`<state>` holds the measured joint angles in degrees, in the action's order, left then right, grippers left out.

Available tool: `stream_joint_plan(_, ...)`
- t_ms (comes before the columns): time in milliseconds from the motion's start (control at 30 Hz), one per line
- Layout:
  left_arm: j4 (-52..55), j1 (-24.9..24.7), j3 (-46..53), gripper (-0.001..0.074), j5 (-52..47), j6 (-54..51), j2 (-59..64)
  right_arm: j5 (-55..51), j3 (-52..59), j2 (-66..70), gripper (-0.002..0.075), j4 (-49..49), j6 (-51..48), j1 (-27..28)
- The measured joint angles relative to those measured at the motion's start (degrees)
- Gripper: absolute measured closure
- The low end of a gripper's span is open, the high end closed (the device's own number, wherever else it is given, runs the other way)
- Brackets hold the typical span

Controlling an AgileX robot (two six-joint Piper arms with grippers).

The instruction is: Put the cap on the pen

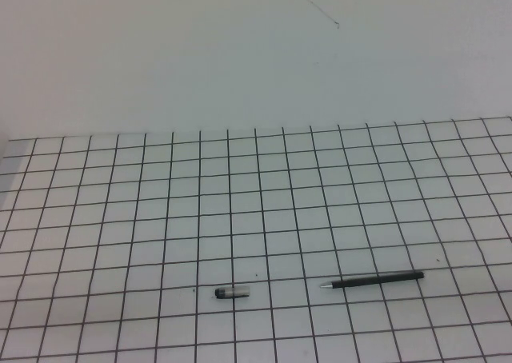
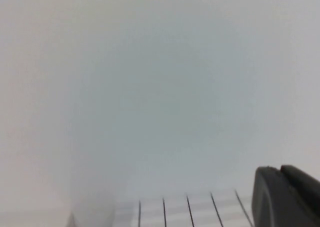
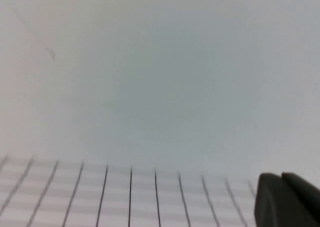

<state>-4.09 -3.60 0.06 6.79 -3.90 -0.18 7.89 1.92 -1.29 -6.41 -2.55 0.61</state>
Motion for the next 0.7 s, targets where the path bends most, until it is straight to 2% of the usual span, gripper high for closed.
stream_joint_plan(200, 0.3, 0.0, 0.0, 0.0736, 18.6, 0.4, 0.0, 15.8, 0.0, 0.0, 0.0729, 0.0, 0.2, 0.0)
stream_joint_plan(400, 0.3, 0.0, 0.0, 0.0735, 26.4, 0.0, 0.0, 18.8, 0.0, 0.0, 0.0729, 0.0, 0.2, 0.0)
stream_joint_plan(600, 0.0, 0.0, -0.1, 0.0736, 24.9, 2.8, 0.0, 18.0, -0.4, 0.0, 0.0729, 2.4, -1.6, 0.0)
stream_joint_plan(633, 0.7, 0.0, -0.5, 0.0735, 22.5, 3.9, 0.0, 16.6, -0.8, 0.0, 0.0729, 2.5, -1.5, 0.0)
stream_joint_plan(700, 2.9, 0.0, -4.5, 0.0735, 11.2, 4.6, 0.1, 8.8, -3.4, 0.0, 0.0729, 2.5, -1.3, 0.0)
